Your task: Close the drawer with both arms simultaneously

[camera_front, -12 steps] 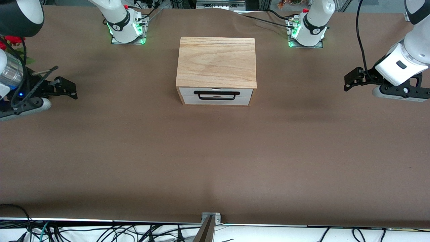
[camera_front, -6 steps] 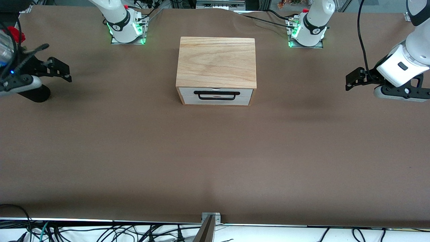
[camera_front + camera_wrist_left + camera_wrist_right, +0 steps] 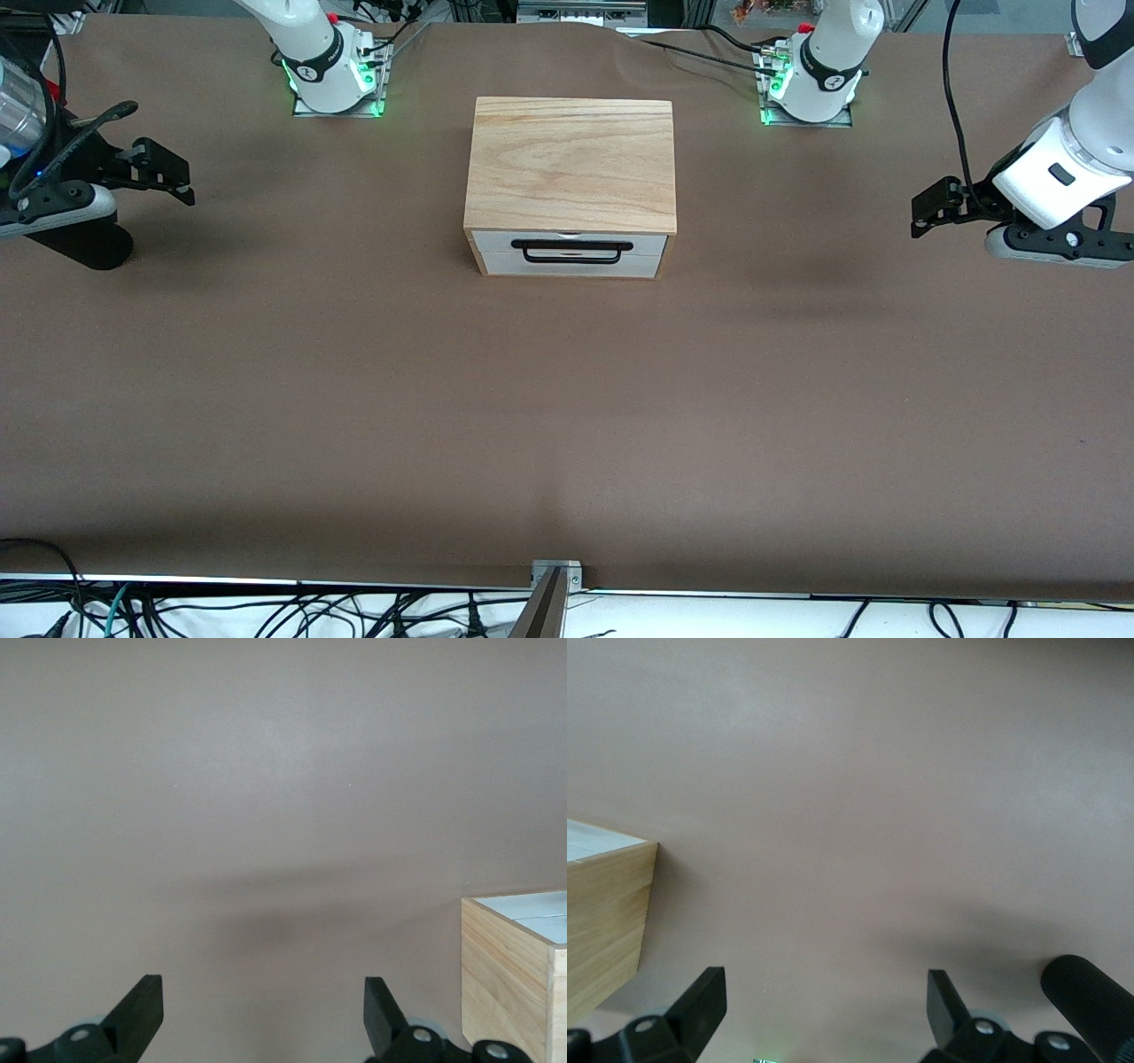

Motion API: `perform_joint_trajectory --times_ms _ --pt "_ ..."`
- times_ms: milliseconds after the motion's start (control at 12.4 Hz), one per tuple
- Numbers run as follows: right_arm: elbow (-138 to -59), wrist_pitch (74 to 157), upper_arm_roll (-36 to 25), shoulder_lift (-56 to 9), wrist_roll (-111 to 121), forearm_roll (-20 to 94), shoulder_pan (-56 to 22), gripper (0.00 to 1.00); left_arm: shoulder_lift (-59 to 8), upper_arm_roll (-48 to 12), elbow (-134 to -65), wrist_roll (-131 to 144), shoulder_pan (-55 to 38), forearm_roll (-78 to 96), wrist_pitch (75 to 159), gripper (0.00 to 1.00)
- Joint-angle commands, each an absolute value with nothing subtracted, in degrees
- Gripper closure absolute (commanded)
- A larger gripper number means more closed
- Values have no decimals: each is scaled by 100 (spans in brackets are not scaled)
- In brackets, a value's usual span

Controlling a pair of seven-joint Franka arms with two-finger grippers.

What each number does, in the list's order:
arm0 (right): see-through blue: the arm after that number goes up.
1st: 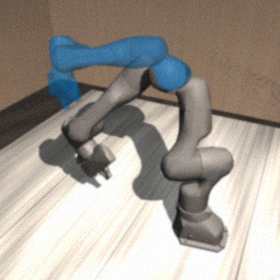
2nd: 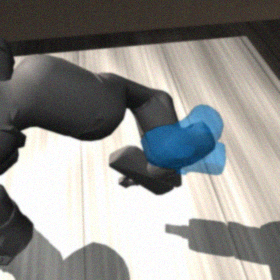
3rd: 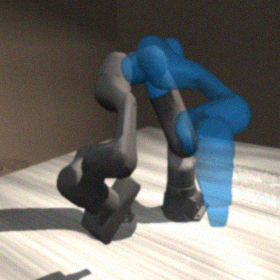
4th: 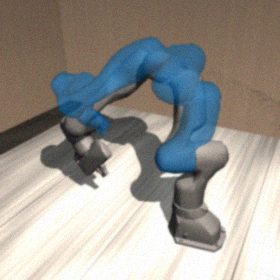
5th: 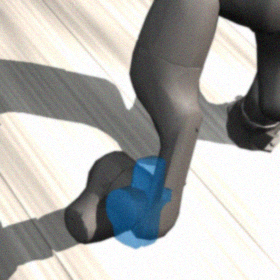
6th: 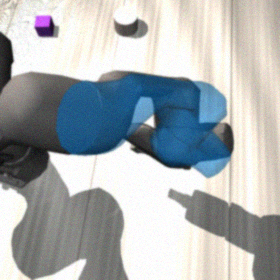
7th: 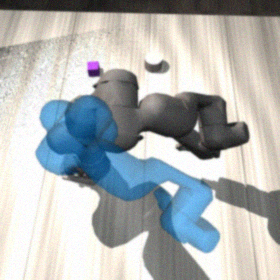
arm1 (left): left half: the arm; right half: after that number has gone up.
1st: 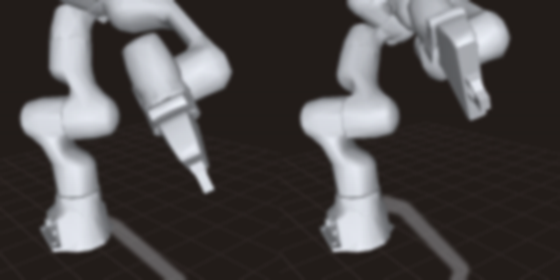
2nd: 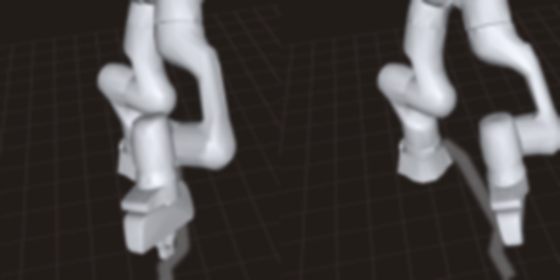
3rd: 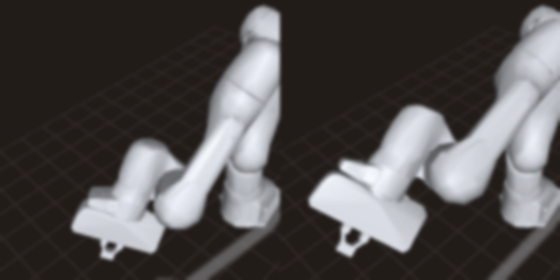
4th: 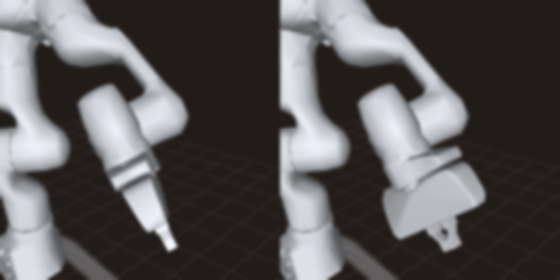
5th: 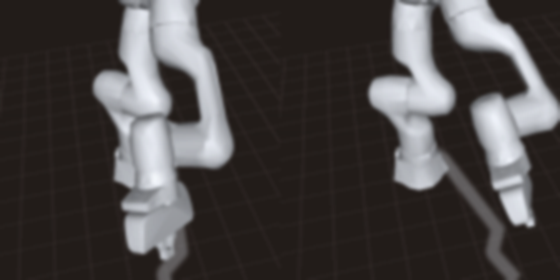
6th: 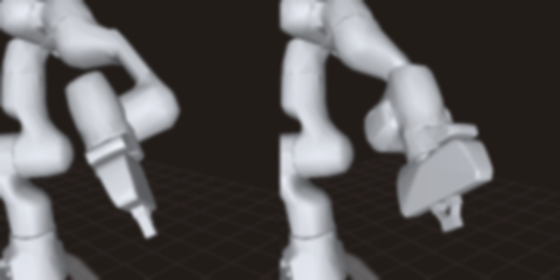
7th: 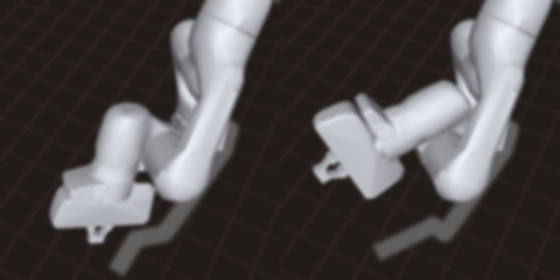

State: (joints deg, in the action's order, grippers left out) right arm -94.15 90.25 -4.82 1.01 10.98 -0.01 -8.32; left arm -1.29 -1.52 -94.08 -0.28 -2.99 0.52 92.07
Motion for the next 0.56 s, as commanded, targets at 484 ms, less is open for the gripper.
perform_joint_trajectory --times_ms 484 --pt "-9369 8843 -439 149 976 -176 -791 0 -176 -176 -9290 18 -290 -44 9114 0"
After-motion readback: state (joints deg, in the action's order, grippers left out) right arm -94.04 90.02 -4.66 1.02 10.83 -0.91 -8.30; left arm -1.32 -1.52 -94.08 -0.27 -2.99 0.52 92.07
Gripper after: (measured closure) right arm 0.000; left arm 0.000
